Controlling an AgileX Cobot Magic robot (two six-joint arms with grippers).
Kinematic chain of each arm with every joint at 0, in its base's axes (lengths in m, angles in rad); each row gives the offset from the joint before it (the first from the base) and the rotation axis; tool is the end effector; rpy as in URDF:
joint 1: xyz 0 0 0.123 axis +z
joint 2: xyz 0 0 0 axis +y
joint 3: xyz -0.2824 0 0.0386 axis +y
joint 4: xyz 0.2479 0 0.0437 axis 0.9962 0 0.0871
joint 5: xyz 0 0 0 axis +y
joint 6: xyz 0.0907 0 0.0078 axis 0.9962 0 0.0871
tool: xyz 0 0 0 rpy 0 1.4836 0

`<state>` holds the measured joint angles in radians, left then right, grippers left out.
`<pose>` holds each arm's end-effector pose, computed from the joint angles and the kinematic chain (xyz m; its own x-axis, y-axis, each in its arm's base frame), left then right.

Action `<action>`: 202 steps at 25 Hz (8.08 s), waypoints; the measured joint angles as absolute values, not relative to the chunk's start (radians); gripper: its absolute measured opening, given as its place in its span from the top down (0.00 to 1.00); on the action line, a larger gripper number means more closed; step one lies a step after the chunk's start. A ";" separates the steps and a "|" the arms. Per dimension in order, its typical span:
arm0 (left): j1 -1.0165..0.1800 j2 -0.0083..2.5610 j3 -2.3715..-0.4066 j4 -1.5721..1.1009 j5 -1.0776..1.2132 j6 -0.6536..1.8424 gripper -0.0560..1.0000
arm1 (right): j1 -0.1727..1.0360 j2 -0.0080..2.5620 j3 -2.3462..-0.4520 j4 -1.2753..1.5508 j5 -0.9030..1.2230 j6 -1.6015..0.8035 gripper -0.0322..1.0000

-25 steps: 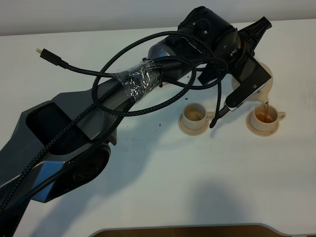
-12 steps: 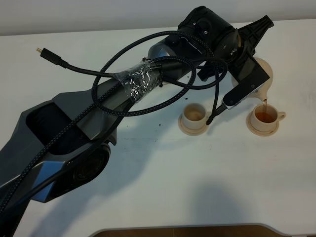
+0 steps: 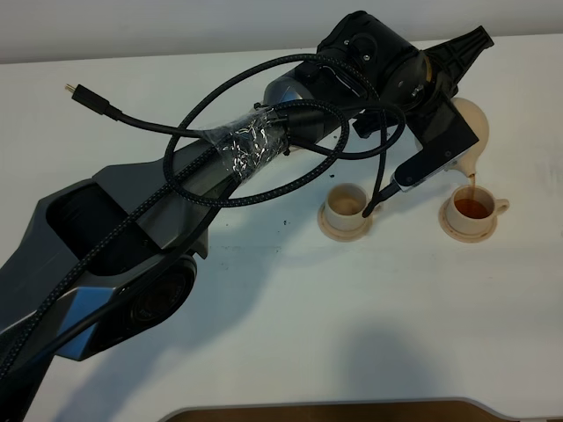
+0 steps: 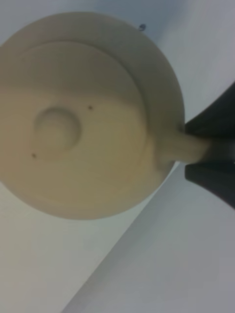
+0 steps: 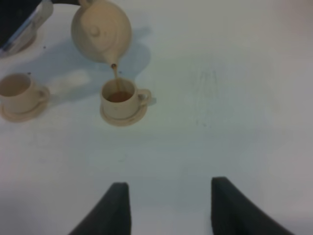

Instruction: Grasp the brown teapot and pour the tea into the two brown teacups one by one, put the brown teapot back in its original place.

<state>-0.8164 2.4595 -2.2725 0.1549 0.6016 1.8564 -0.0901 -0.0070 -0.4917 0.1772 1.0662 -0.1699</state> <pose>0.3926 -0.4061 0.2097 0.7991 0.4817 0.3598 0.1286 -0.7215 0.6803 -0.0046 0.0145 0.2754 -0.4487 -0.0422 -0.8927 -0.0856 0.9963 -0.0041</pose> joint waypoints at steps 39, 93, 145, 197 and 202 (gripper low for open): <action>-0.823 2.460 -2.273 0.149 0.540 1.969 0.85 | -0.090 -0.007 -0.492 0.177 1.066 -0.170 0.58; -0.809 2.344 -2.272 0.037 1.064 1.226 0.85 | -0.090 -0.007 -0.492 0.177 1.066 -0.170 0.58; -0.667 2.154 -2.022 -0.037 1.192 0.770 0.85 | -0.090 -0.007 -0.492 0.177 1.066 -0.170 0.58; -0.540 1.948 -1.334 0.071 0.309 1.476 0.85 | -0.090 -0.007 -0.492 0.177 1.066 -0.170 0.58; -0.556 1.948 -1.334 0.121 0.298 1.476 0.85 | -0.090 -0.007 -0.492 0.177 1.066 -0.170 0.58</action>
<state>-0.5556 1.9479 -1.3341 0.1209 0.2975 1.4761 -0.0901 -0.0070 -0.4917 0.1772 1.0662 -0.1699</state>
